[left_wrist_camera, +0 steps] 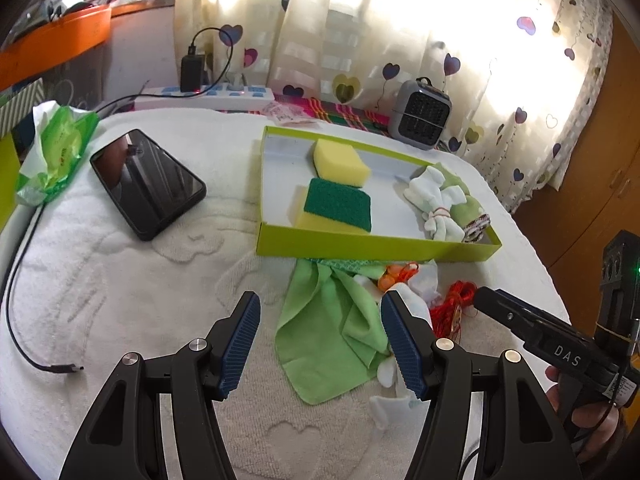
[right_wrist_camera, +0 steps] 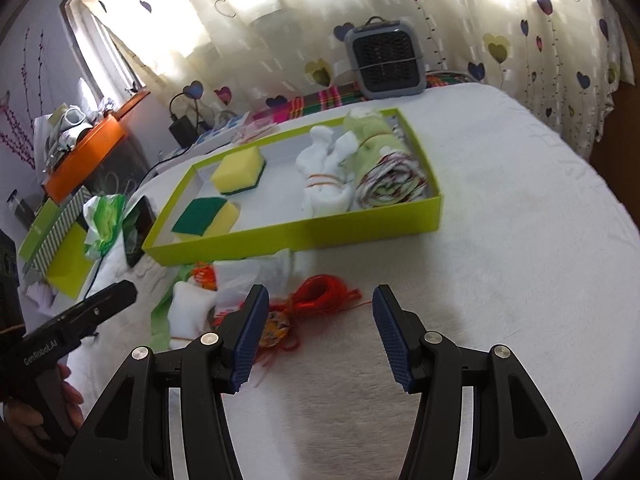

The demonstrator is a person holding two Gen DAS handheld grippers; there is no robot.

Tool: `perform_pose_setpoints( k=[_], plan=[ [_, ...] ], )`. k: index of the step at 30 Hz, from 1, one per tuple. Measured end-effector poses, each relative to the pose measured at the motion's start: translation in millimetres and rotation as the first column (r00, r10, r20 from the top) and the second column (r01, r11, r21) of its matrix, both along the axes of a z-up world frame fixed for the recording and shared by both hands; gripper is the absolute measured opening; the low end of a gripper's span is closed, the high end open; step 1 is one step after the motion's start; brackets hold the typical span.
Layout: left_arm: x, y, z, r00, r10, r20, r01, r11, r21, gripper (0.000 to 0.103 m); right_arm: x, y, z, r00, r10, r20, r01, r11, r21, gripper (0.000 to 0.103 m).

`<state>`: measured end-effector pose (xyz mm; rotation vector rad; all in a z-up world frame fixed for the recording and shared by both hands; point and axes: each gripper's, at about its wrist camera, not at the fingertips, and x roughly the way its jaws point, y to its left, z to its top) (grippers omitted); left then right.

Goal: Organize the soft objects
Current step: 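Withdraw both tools from the lid toward the red tassel and second sock bundle, then close right tool on red tassel ornament while left tool grasps white sock bundle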

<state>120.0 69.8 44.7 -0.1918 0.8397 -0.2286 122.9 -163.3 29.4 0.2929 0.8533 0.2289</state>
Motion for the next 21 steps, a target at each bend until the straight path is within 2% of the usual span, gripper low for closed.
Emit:
perform_pose_setpoints(
  k=[7,13,21],
  plan=[
    [-3,4,-5,1.000,-0.010,-0.012,0.010,1.000,-0.013,0.063,7,14,-10,0.999,-0.009,-0.047,0.009,1.000,0.018,0.055],
    [-2,6,-6,1.000,-0.017,-0.017,0.017,1.000,-0.024,0.063,12,23,-17,0.996,-0.036,-0.088,0.032,0.998,-0.045,0.055],
    [-3,2,-6,0.999,-0.031,-0.020,0.031,0.999,-0.019,0.063,8,29,-16,0.997,-0.030,-0.071,0.020,0.990,-0.136,0.055]
  ],
)
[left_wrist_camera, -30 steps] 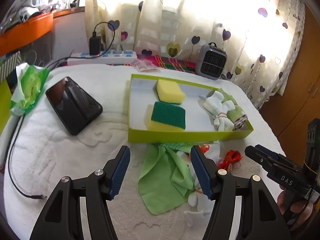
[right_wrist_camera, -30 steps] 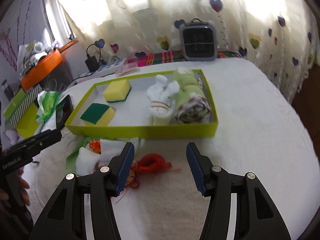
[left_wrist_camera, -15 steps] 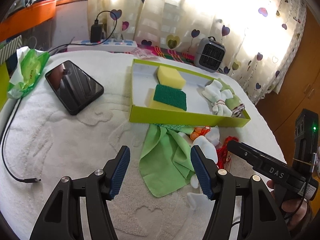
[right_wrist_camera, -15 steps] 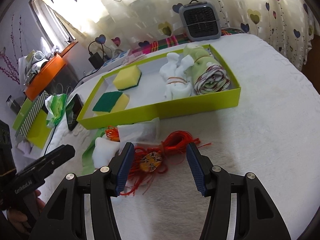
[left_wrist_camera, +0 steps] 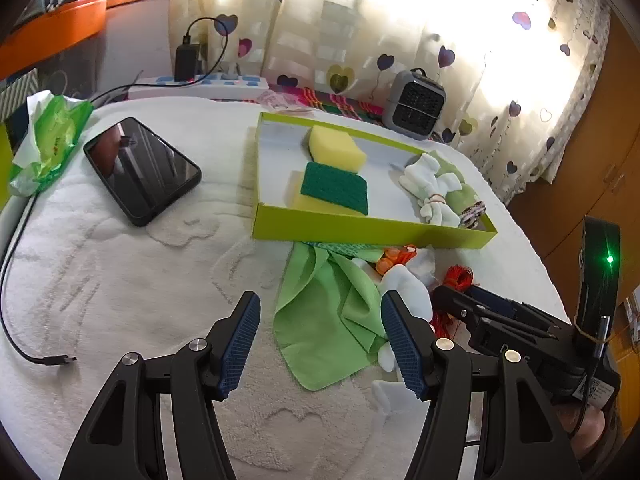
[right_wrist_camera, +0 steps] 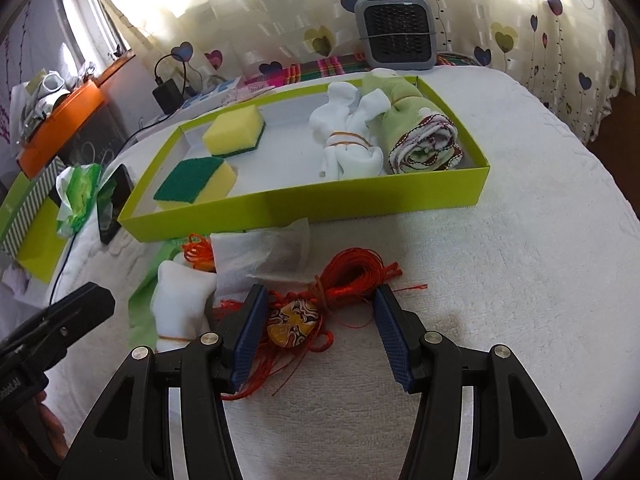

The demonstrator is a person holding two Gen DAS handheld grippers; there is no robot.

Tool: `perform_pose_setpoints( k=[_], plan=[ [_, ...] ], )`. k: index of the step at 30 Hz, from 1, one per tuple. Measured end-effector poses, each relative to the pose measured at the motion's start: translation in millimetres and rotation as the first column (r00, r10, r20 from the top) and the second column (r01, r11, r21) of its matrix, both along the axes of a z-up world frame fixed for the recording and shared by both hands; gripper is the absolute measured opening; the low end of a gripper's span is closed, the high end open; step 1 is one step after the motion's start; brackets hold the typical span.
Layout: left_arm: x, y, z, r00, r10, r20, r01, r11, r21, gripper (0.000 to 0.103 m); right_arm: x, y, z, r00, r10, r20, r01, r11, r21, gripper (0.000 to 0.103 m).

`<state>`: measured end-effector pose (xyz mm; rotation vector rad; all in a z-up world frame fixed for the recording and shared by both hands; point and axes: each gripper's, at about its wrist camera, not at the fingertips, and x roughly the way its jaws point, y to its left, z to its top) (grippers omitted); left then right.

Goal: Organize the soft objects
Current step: 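Close right tool on red tassel ornament while left tool grasps white sock bundle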

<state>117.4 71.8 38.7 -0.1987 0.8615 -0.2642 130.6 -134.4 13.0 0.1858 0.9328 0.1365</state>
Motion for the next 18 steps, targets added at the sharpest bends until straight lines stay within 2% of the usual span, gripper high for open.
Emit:
perform_pose_setpoints(
  k=[5,13,18],
  plan=[
    [1,-3,0,1.000,-0.009,-0.008,0.009,1.000,-0.003,0.063,-7,2,0,1.000,0.010,0.015,-0.009,0.998,-0.058,0.046],
    [-2,-14,1,0.999,-0.047,-0.011,0.047,0.999,-0.011,0.063,-18,-1,1,0.999,0.024,0.033,-0.021,0.995,-0.094,0.030],
    [-3,-20,-1,0.998,-0.051,-0.021,0.051,0.999,0.003,0.063,-23,-3,2,0.998,0.040,0.044,-0.035,0.992,-0.120,0.027]
  ],
)
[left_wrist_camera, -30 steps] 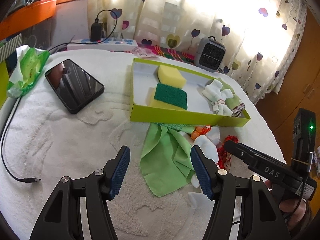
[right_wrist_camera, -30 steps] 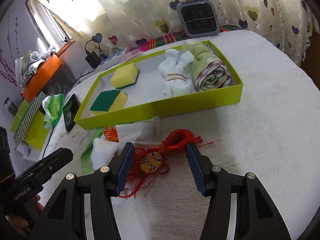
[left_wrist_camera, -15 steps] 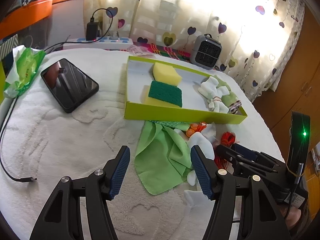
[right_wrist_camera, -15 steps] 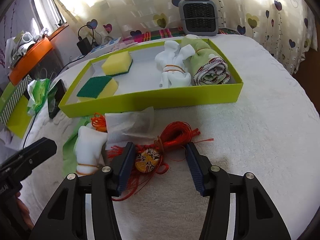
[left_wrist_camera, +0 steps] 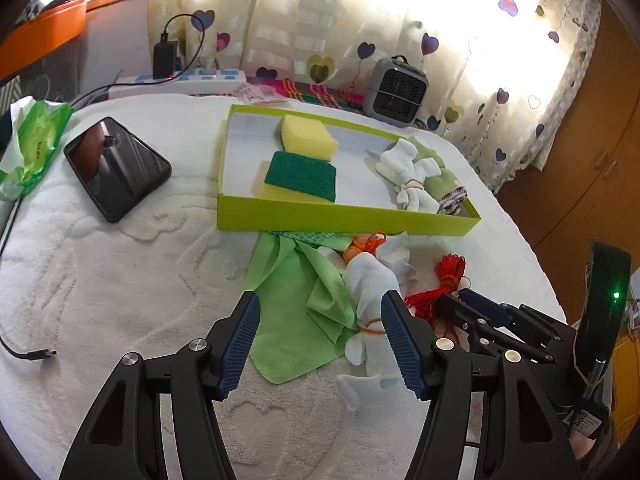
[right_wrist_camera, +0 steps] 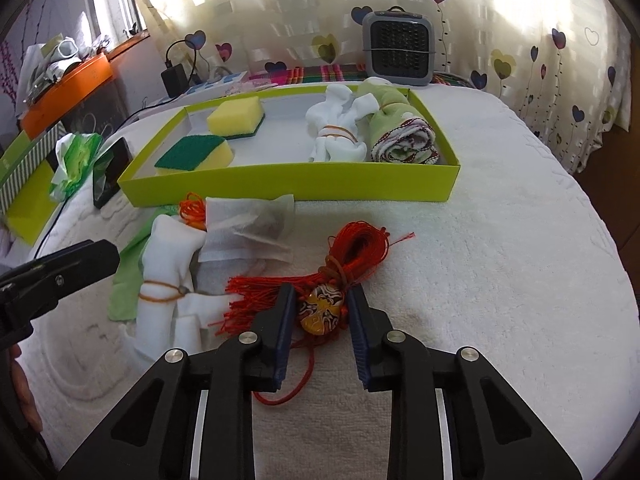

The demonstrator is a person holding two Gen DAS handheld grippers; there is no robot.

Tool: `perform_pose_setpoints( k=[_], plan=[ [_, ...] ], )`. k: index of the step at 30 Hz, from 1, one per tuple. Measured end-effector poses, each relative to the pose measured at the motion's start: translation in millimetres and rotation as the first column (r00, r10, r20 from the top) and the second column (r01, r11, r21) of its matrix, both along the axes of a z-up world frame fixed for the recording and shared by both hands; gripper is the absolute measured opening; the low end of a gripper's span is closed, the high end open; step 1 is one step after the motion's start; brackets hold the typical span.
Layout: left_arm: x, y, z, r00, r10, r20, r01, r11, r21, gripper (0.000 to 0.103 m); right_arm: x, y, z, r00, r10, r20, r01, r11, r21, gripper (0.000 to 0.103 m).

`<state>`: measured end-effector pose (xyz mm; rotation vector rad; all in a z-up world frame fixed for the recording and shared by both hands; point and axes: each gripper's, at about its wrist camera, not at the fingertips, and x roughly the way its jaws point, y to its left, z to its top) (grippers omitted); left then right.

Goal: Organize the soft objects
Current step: 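Close right tool on red tassel ornament while left tool grasps white sock bundle, then lift and carry red tassel with right tool while left tool carries sock bundle over lid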

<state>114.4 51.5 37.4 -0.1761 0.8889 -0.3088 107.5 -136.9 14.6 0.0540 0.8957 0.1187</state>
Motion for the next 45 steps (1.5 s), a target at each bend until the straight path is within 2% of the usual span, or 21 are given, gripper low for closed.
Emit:
perform_pose_setpoints(
  k=[12,26,45],
  plan=[
    [2,-33,-8,0.997,-0.070,-0.035,0.072,0.997,0.036,0.062,-11,-22,5,0.999,-0.041,0.033,0.041,0.999,0.011,0.026],
    [10,-52,-21,0.997,-0.044,-0.063,0.052,0.990,0.132,0.056,-17,-43,8,0.996,-0.054,0.068,0.051,0.998,0.038,0.026],
    [0,-52,-15,0.999,-0.035,-0.030,0.039,0.987,0.153,0.032,-22,-48,5,0.997,-0.045,0.070,0.041,0.997,0.064,0.026]
  ],
)
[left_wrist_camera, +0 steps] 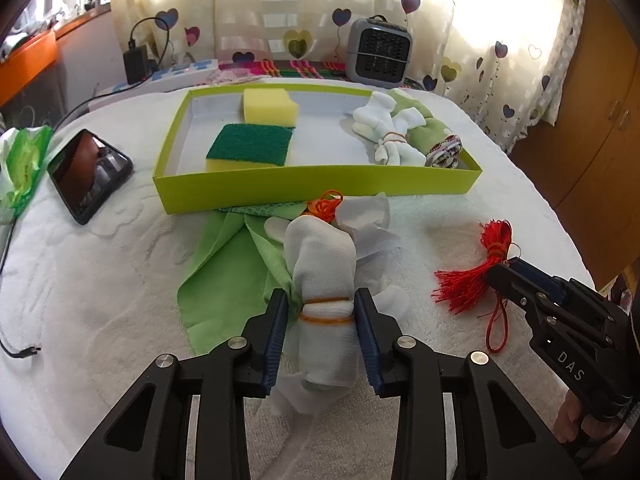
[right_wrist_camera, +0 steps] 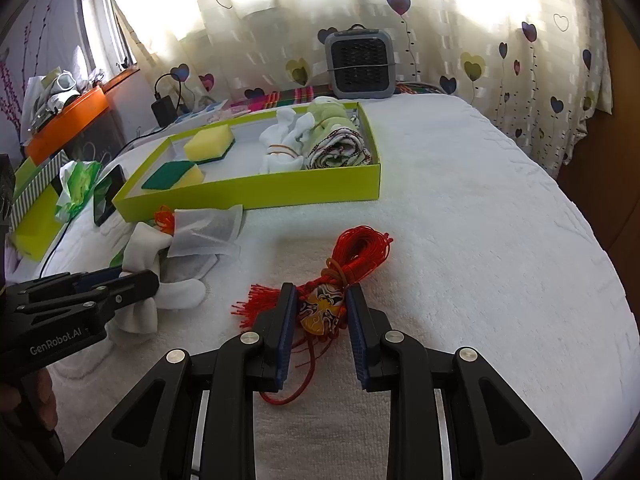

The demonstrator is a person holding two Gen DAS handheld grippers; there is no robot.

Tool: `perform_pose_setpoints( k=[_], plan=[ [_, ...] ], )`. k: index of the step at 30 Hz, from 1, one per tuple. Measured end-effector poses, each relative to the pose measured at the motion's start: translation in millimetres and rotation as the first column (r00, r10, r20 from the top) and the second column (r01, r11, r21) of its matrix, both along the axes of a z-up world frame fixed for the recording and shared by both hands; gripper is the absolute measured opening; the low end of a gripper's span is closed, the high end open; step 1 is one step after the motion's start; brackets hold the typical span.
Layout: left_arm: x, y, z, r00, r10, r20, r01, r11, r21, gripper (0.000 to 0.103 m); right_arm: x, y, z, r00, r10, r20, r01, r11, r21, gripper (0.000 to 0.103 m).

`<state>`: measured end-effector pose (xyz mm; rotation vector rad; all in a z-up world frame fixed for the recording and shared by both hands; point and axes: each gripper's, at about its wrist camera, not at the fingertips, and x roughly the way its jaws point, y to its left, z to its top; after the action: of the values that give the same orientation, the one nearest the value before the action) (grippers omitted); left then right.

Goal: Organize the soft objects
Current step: 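Lift and carry red tassel with right tool while left tool carries sock bundle over lid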

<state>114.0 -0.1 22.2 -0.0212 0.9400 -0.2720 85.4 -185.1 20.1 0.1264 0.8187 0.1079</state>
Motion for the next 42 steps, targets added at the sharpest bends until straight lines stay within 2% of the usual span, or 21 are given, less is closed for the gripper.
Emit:
perform_pose_setpoints(
  k=[24,34,42],
  plan=[
    [-36,16,5,1.000,0.008,0.012,-0.008,1.000,-0.024,0.029,-16,-2,2,1.000,0.006,0.014,-0.006,1.000,0.007,0.026],
    [-58,21,15,0.999,0.002,0.043,0.000,1.000,-0.031,0.029,-23,-4,6,0.999,0.008,0.031,-0.008,1.000,0.010,0.026],
    [-72,23,35,0.994,-0.002,0.106,0.007,0.999,-0.050,0.029,-30,-2,14,0.998,0.018,0.058,-0.018,1.000,0.010,0.026]
  ],
)
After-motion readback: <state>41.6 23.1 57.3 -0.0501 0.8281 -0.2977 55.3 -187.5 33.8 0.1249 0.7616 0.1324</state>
